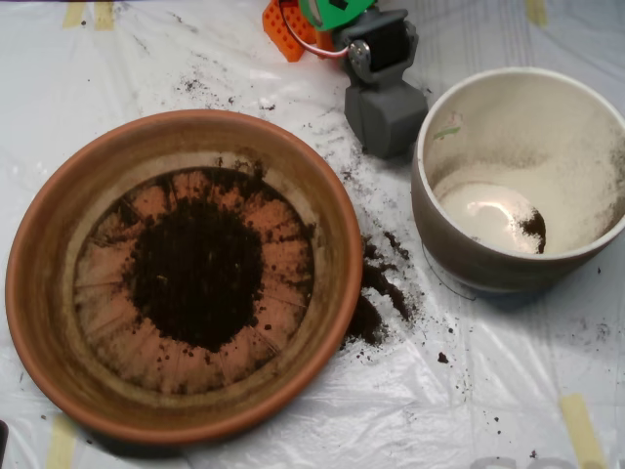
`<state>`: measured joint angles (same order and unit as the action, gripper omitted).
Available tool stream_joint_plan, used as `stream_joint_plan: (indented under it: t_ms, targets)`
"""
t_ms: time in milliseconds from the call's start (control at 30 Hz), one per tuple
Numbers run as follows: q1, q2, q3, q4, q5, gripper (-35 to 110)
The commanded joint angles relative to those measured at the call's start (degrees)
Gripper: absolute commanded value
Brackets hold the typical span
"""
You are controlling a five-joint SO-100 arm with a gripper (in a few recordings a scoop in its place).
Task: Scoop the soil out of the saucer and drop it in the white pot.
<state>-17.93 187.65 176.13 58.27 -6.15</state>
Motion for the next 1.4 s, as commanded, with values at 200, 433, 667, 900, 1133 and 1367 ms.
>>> stream_joint_plan:
  t_ms: [200,433,667,900,1133,1367]
  targets:
    - [0.6,4.2,-0.4,-0.9,1.4,0]
    - [0.6,4.2,-0.4,-0.9,1.4,0]
    - [0.6,4.2,-0.4,-0.9,1.4,0]
    - [0.6,4.2,-0.4,-0.9,1.3,0]
    - [0.9,4.2,-0.4,-0.8,1.7,0]
    - [4.3,4.2,-4.0,-2.1,2.6,3]
